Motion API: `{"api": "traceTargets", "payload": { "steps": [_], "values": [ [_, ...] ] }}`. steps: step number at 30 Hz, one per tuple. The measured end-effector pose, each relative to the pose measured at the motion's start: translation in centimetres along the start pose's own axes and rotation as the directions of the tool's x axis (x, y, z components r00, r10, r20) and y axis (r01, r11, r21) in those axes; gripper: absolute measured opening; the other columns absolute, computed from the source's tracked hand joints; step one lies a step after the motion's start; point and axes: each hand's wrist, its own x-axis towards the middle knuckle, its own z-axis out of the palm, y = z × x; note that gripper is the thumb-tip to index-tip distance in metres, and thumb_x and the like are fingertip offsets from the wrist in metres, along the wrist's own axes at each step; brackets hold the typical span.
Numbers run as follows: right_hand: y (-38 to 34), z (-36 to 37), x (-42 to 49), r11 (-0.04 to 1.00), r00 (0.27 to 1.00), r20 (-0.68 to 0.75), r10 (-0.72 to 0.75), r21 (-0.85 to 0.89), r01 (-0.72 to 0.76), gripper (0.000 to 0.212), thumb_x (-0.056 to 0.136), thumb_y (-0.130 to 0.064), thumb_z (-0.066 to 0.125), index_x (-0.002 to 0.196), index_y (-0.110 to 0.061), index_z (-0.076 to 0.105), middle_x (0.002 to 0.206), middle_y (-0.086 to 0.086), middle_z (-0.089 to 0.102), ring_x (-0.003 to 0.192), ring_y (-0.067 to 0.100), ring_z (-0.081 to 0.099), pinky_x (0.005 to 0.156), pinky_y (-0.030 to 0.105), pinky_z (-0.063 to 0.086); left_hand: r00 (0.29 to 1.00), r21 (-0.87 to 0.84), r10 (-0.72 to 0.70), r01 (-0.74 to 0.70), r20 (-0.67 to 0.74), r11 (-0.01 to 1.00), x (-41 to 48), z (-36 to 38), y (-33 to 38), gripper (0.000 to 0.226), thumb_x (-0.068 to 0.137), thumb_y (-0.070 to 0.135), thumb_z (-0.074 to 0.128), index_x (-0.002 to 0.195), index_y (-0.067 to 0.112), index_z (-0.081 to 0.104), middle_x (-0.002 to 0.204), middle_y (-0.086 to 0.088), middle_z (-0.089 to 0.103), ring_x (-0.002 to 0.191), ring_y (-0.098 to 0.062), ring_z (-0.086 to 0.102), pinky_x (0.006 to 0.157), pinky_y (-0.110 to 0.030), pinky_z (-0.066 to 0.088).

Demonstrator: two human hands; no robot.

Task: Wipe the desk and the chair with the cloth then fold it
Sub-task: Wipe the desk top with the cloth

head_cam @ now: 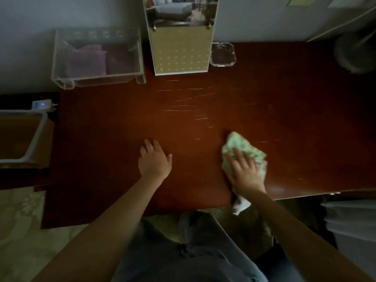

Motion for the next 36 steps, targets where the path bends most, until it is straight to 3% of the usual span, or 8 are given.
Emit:
{"api": "traceTargets", "payload": {
  "steps": [4, 8, 13, 16, 19, 27, 31, 36],
  "values": [
    [7.4, -0.8, -0.5, 0.865, 0.881, -0.027, 0.472, 0.207, -0.457, 0.056, 0.098, -0.051, 0.021, 0.149, -0.028, 0.018, 0.158, 0.004, 0.012, 0.142, 0.034, 0.013, 0.115, 0.051, 0.012, 0.999, 0.024, -0.038, 0.038, 0.003, 0.999, 0.4, -0.2, 0.8, 0.08, 0.092, 0.056, 0.041, 0.15, 0.009, 0.013, 0.156, -0.016, 0.011, 0.14, -0.035, 0.022, 0.103, -0.042, 0.04],
    [5.5, -0.6, 0.1, 0.873, 0.889, -0.042, 0.457, 0.212, -0.439, 0.055, 0.098, -0.048, 0.023, 0.147, -0.022, 0.028, 0.155, 0.012, 0.023, 0.14, 0.039, 0.019, 0.113, 0.055, 0.014, 0.994, 0.077, -0.026, 0.018, 0.108, 0.997, 0.4, -0.5, 0.3, 0.103, 0.08, 0.067, 0.053, 0.151, 0.013, 0.002, 0.158, -0.012, 0.0, 0.143, -0.033, 0.014, 0.108, -0.045, 0.033],
    [-5.0, -0.5, 0.9, 0.992, 0.992, 0.052, -0.116, 0.054, 0.113, 0.057, 0.098, -0.045, 0.016, 0.15, -0.025, 0.014, 0.158, 0.008, 0.008, 0.143, 0.04, 0.002, 0.112, 0.057, -0.001, 0.976, 0.125, 0.001, -0.029, 0.219, 0.992, 0.5, -0.9, -0.3, 0.12, 0.072, 0.055, 0.072, 0.15, 0.014, -0.01, 0.158, -0.01, -0.011, 0.145, -0.032, 0.005, 0.111, -0.047, 0.028],
    [-10.5, -0.2, -0.2, 0.831, 0.833, 0.071, -0.549, -0.055, 0.553, 0.052, 0.096, -0.04, 0.028, 0.147, -0.027, 0.03, 0.151, 0.007, 0.033, 0.137, 0.04, 0.028, 0.11, 0.058, 0.018, 0.966, 0.189, 0.001, -0.052, 0.259, 0.981, 0.4, -1.0, 0.0, 0.123, 0.071, 0.045, 0.077, 0.149, 0.01, -0.012, 0.157, -0.014, -0.012, 0.144, -0.033, 0.005, 0.11, -0.045, 0.03],
    [-10.6, 0.7, -0.4, 0.795, 0.799, 0.065, -0.598, -0.071, 0.602, 0.048, 0.092, -0.045, 0.042, 0.137, -0.028, 0.046, 0.14, 0.004, 0.049, 0.128, 0.032, 0.046, 0.105, 0.052, 0.035, 0.959, 0.249, -0.023, -0.05, 0.281, 0.967, 0.0, -1.0, 0.5, 0.124, 0.071, 0.036, 0.08, 0.149, 0.009, -0.013, 0.156, -0.017, -0.012, 0.143, -0.035, 0.009, 0.108, -0.045, 0.032],
    [3.3, 0.1, 0.9, 0.991, 0.995, -0.088, -0.054, 0.115, 0.064, 0.056, 0.094, -0.047, 0.026, 0.141, -0.021, 0.041, 0.152, 0.009, 0.031, 0.137, 0.037, 0.032, 0.111, 0.051, 0.022, 0.965, 0.297, -0.089, 0.013, 0.246, 0.955, -1.0, -0.2, 1.6, 0.123, 0.072, 0.025, 0.079, 0.147, 0.009, -0.016, 0.156, -0.019, -0.011, 0.143, -0.037, 0.01, 0.107, -0.043, 0.036],
    [9.7, -0.3, -0.4, 0.845, 0.863, -0.136, 0.487, 0.322, -0.427, 0.062, 0.092, -0.052, 0.022, 0.142, -0.018, 0.036, 0.154, 0.013, 0.023, 0.137, 0.038, 0.025, 0.112, 0.052, 0.017, 0.974, 0.284, -0.111, 0.051, 0.198, 0.957, -1.5, 0.4, 2.2, 0.114, 0.076, 0.019, 0.077, 0.149, 0.009, -0.011, 0.156, -0.02, -0.006, 0.141, -0.036, 0.018, 0.103, -0.041, 0.04],
    [7.3, -0.4, -0.4, 0.794, 0.823, -0.087, 0.561, 0.337, -0.505, 0.07, 0.088, -0.054, 0.021, 0.144, -0.014, 0.03, 0.153, 0.017, 0.024, 0.137, 0.043, 0.023, 0.111, 0.055, 0.016, 0.986, 0.303, -0.102, 0.058, 0.133, 0.951, -1.9, 0.9, 2.6, 0.095, 0.086, 0.011, 0.064, 0.15, 0.01, -0.007, 0.157, -0.019, -0.002, 0.131, -0.032, 0.038, 0.091, -0.033, 0.048]
  ]
}}
